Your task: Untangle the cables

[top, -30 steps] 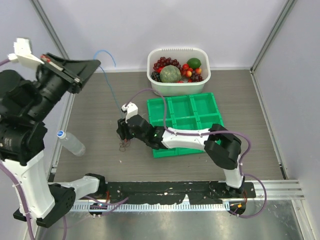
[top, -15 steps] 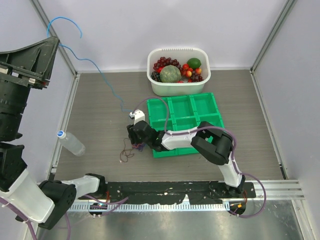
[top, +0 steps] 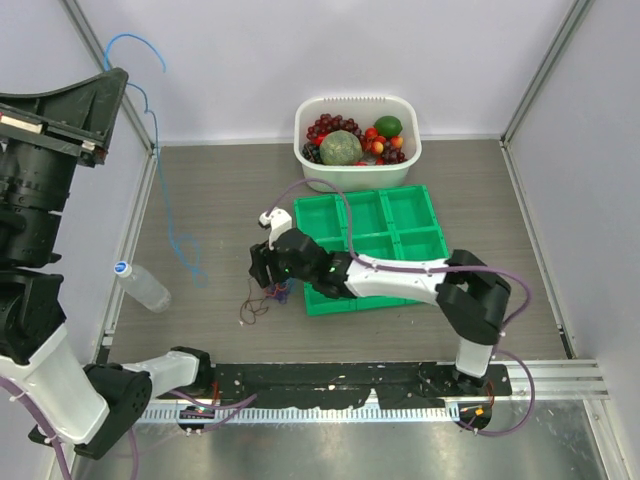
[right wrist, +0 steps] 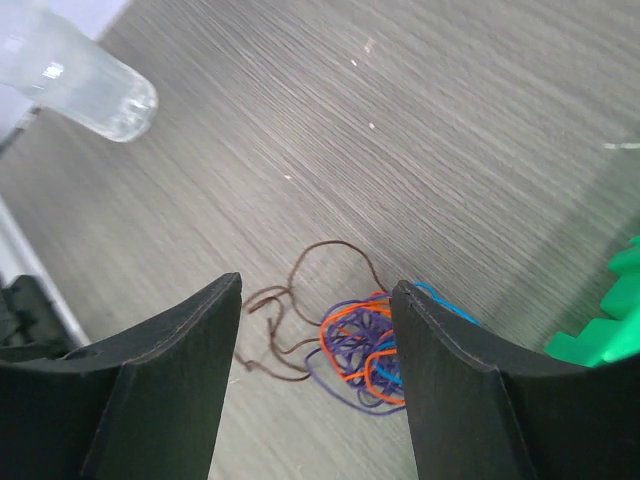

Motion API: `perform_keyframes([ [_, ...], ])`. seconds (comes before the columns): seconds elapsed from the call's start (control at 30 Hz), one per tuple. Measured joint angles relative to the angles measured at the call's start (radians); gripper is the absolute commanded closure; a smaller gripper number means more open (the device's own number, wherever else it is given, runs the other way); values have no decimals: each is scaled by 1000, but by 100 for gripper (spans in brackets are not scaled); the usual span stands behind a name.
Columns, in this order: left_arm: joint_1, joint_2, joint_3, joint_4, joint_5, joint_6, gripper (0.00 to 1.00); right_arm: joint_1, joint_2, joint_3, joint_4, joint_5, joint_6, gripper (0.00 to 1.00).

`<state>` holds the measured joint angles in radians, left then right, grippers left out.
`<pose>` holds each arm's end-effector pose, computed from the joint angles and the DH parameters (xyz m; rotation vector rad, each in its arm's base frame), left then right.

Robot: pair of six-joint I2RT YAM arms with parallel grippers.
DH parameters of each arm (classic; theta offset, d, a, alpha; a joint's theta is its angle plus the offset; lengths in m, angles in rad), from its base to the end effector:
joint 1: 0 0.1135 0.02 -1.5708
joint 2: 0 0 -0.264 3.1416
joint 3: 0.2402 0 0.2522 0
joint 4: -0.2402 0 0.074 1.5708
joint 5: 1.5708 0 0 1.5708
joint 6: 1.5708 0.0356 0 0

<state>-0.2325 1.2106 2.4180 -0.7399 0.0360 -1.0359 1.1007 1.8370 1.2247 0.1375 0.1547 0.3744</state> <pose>0.0540 -0.0141 0.6602 -0.4282 1.0961 -1.1496 0.1958 0.3733 0.2266 -0.6607 2.0216 0.7501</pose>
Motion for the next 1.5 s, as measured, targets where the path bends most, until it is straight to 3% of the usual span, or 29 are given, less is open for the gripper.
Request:
perform_keyframes([
  [0.3,0,-19,-208,-4,65,12,100,-24,-307,-3,-182,-37,-51,33],
  [0.63,0,23,-443,124,274,-156,100,-238,-686,-84,-354,49,-40,32],
  [0.77,-2,35,-546,235,324,-236,100,-268,-731,-91,-411,71,-32,33],
  [1.0,-19,113,-591,354,358,-289,100,-282,-775,-119,-485,103,-16,33],
  [1.5,-109,271,-589,410,365,-294,100,-282,-925,-180,-537,158,21,34],
])
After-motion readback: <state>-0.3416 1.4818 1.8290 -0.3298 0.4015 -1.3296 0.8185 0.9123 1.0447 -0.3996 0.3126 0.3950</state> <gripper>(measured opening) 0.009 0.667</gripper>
